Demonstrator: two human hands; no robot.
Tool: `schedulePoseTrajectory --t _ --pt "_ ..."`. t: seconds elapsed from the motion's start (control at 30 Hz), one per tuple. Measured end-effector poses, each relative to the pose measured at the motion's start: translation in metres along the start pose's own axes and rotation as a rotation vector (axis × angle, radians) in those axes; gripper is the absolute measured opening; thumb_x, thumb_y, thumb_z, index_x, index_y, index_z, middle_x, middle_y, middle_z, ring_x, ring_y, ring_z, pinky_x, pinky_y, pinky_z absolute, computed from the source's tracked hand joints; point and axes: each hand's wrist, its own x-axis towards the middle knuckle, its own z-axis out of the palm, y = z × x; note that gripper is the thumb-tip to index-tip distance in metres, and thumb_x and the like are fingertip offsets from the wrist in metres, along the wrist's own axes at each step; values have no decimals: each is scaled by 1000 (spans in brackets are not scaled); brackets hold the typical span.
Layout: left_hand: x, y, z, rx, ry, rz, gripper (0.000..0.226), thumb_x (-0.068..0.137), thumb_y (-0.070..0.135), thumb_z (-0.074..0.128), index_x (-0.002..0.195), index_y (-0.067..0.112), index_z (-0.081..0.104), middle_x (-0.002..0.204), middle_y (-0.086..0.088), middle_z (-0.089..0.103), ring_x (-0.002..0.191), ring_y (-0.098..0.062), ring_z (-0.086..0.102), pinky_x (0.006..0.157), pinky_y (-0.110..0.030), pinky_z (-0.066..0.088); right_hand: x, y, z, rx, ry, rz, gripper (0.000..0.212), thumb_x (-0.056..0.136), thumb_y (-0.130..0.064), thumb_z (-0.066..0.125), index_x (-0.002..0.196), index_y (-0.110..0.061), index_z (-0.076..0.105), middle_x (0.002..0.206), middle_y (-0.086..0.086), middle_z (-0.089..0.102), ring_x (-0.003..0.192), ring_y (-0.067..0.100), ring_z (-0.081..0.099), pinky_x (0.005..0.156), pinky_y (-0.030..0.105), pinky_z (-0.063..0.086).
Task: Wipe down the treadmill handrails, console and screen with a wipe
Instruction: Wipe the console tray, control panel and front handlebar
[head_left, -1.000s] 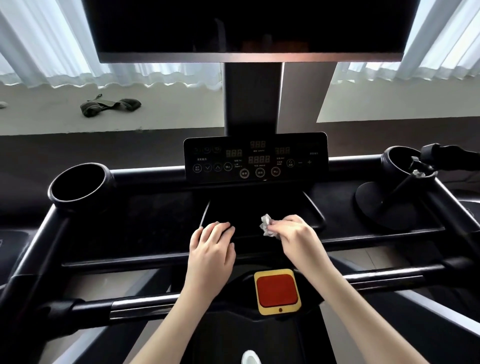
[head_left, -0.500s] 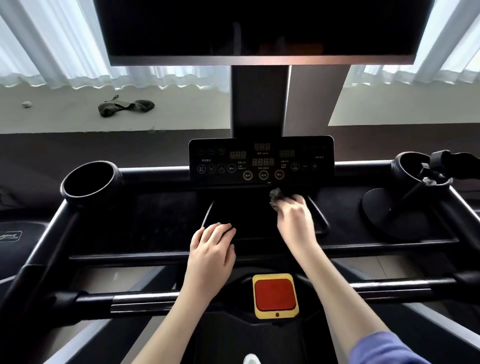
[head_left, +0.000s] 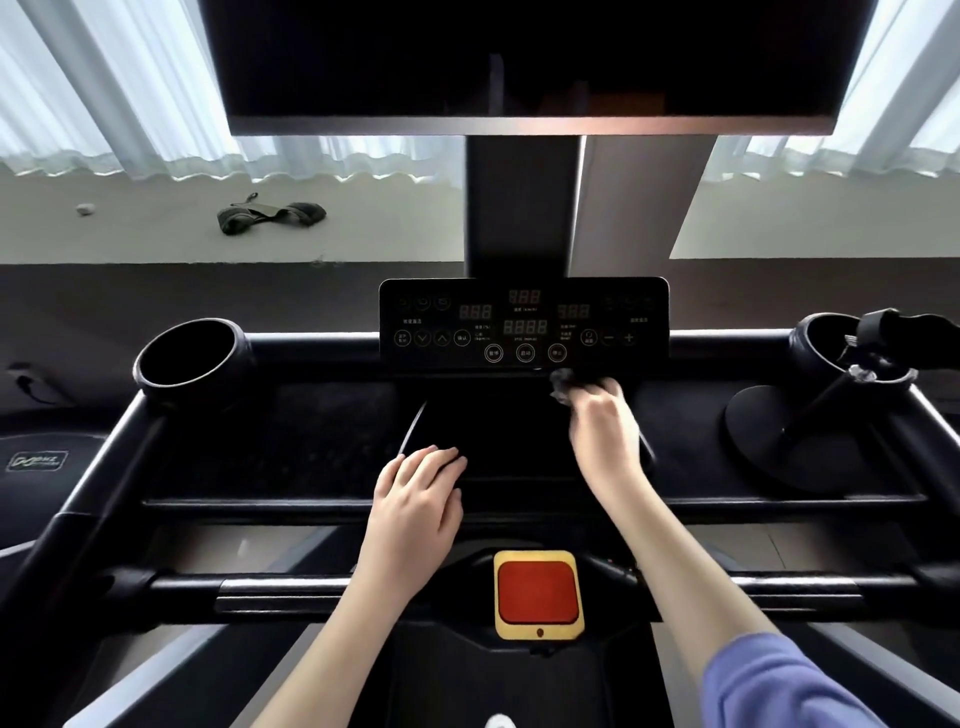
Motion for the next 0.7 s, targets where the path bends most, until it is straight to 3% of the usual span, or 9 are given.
schedulePoseTrajectory --t 0.1,0.23,0.3,0.4,0.57,0.7 --pt "0 -1 1 -5 -15 -18 39 91 25 41 117 14 68 121 4 64 119 -15 54 106 -35 33 -4 -4 -1 -14 16 64 33 68 22 63 90 1 74 77 12 69 89 36 61 59 36 54" --pt "2 4 3 -23 3 -86 42 88 25 39 115 14 69 119 6 64 119 -14 51 107 -36 33 -13 2 -5 81 -29 -162 31 70 18 70 95 -1 75 90 5 74 92 28 64 69 28 54" --pt "4 9 5 -22 11 -127 42 87 26 38 112 13 70 116 5 64 118 -12 49 107 -38 36 -11 11 -9 86 1 -107 30 72 16 70 94 -3 76 90 3 74 93 27 65 71 23 50" --pt "4 18 9 -14 11 -181 43 88 27 37 111 10 69 115 3 65 118 -14 48 105 -43 39 -17 1 -7 109 -5 -44 31 71 17 68 92 -4 76 89 2 74 91 29 64 68 31 57" --pt "0 20 10 -10 7 -195 44 90 27 36 115 11 67 118 3 63 121 -16 48 106 -42 38 -30 7 -23 169 -43 -387 23 68 10 67 82 -5 76 86 1 75 83 23 67 77 20 51" --pt "1 22 9 -1 17 -196 44 90 27 35 114 10 68 118 3 64 120 -17 50 106 -41 37 -25 22 -20 97 -22 -138 28 70 17 70 87 -5 76 87 -1 74 88 27 64 60 39 58"
